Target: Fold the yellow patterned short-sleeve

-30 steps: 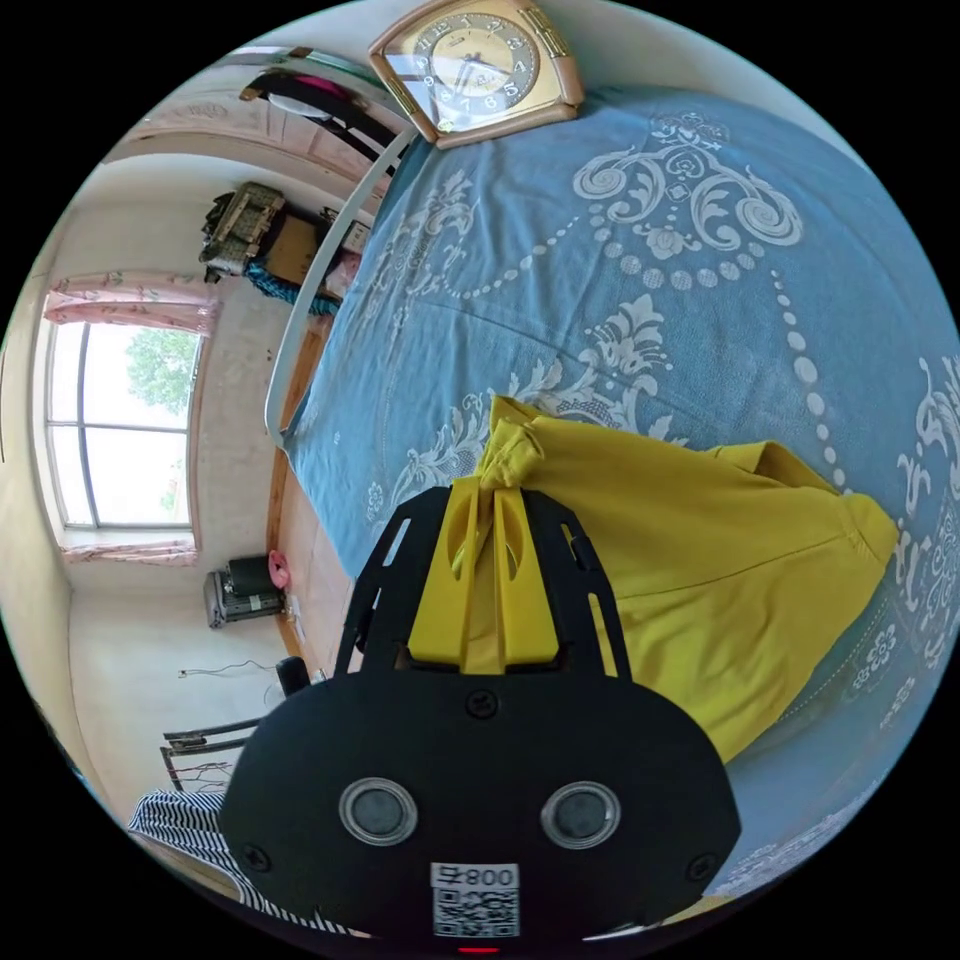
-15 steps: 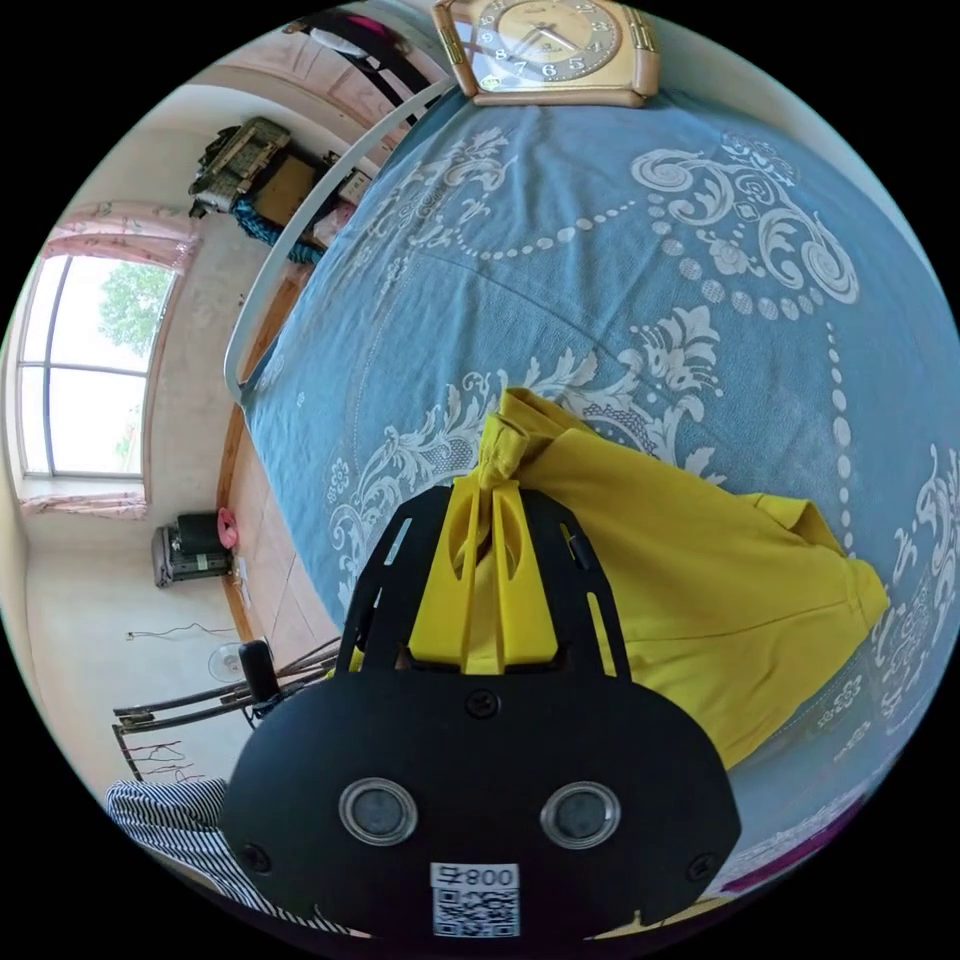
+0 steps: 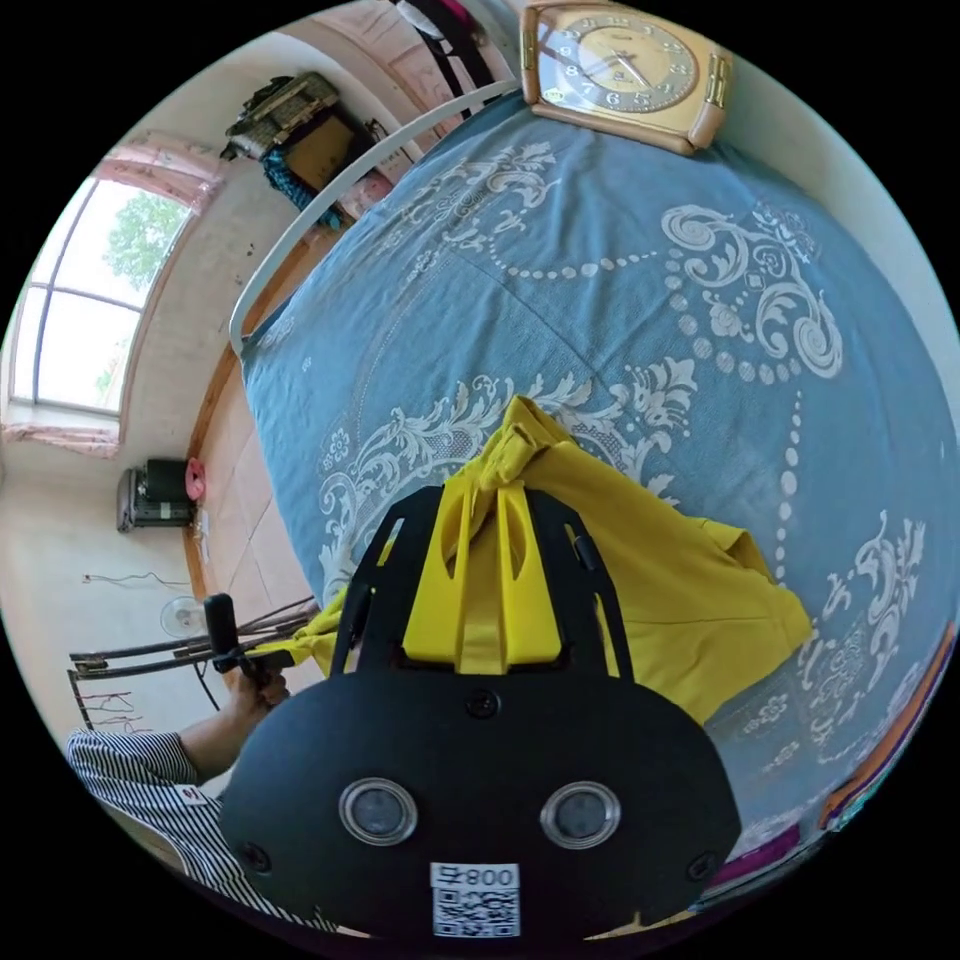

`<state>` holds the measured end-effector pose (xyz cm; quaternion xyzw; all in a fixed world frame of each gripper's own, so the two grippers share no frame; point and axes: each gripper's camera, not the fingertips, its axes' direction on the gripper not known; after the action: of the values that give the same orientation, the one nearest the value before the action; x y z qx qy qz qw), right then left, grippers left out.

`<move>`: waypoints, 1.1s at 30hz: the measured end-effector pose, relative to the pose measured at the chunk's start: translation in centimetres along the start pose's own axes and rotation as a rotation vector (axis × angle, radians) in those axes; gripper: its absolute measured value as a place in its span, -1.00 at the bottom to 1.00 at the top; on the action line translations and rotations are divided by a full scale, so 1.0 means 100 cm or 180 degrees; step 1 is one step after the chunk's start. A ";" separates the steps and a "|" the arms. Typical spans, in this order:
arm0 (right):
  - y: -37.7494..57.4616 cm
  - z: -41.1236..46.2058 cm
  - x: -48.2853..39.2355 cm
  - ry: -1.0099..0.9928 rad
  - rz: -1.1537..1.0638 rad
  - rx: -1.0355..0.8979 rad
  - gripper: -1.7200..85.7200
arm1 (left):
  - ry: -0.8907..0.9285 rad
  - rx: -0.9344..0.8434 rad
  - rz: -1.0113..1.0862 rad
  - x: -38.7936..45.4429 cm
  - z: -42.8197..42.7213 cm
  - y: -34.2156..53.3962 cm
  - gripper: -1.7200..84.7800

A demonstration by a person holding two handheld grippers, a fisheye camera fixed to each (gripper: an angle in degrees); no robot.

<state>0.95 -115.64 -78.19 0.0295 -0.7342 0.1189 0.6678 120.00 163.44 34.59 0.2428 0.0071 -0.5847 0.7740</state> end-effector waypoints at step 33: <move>-0.008 -0.203 0.000 0.0607 -0.0384 0.0102 -0.95 | -0.1012 -0.0364 0.0932 0.139 0.052 -0.038 -0.96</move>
<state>20.86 -112.06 -76.43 0.0729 -0.6622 0.0925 0.7400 119.52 148.11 33.64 0.1017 -0.1171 -0.4956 0.8546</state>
